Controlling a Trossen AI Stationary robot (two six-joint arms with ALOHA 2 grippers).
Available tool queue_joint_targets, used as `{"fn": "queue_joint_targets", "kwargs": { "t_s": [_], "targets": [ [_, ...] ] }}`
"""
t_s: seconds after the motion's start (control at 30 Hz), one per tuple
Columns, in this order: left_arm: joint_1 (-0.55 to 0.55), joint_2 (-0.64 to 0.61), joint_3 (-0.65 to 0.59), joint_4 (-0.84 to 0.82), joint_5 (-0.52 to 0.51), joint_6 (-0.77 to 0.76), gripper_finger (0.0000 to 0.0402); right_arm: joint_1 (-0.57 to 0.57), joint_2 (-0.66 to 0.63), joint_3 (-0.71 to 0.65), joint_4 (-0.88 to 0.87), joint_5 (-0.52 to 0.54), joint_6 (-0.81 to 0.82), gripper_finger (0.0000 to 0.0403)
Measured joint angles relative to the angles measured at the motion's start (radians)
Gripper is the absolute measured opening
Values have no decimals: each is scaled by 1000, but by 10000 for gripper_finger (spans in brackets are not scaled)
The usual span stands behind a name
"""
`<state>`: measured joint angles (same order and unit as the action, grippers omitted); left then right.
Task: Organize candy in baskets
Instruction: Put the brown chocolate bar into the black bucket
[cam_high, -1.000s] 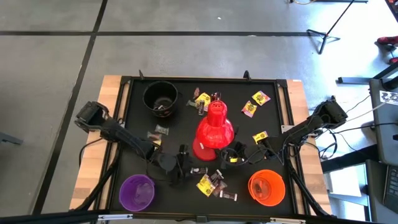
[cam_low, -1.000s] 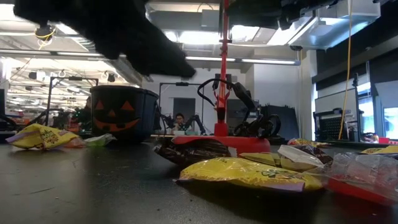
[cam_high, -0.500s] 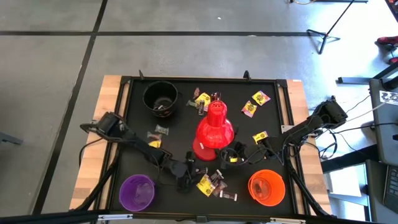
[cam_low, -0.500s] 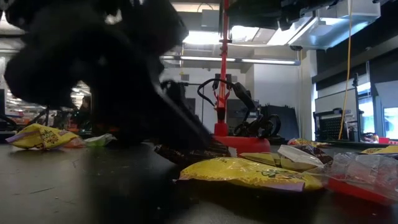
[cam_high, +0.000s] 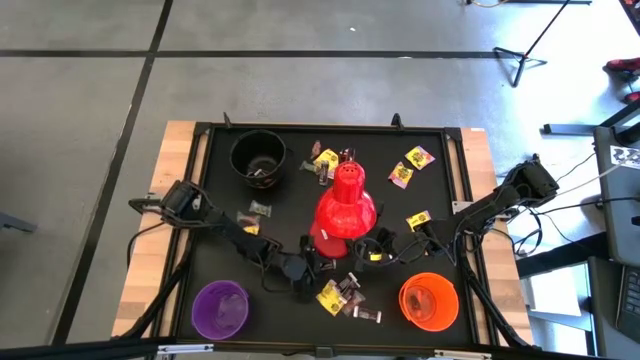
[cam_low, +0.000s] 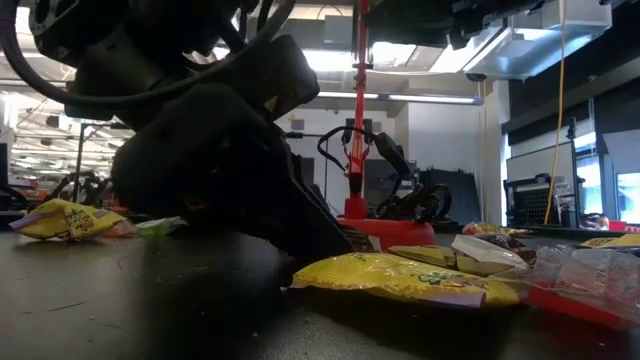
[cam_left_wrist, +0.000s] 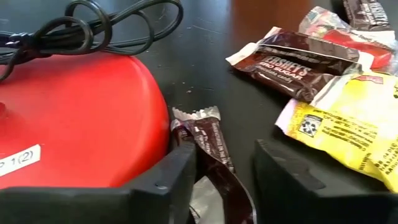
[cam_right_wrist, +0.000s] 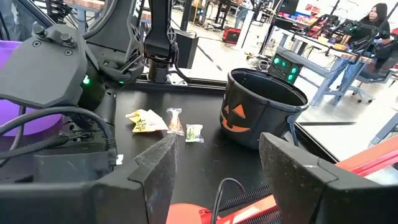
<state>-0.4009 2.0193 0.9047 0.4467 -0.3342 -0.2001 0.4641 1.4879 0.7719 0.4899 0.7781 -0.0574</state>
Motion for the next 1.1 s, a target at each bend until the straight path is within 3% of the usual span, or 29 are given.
{"fn": "queue_joint_targets", "kwargs": {
  "t_s": [0.37,0.5,0.77,0.93,1.1],
  "targets": [
    [-1,-50,-3,-36,24,22,7,0,0,0,-2,0,0,225],
    [-10,-120,-3,-105,-17,46,1,0,0,0,-9,0,1,225],
    [-52,-334,-2,-339,-209,55,0,0,0,0,-21,0,4,225],
    [-52,-394,-2,-372,-110,52,0,0,0,0,-21,0,4,225],
    [-50,-340,-2,-368,-37,22,7,0,0,0,-20,0,4,225]
  ]
}}
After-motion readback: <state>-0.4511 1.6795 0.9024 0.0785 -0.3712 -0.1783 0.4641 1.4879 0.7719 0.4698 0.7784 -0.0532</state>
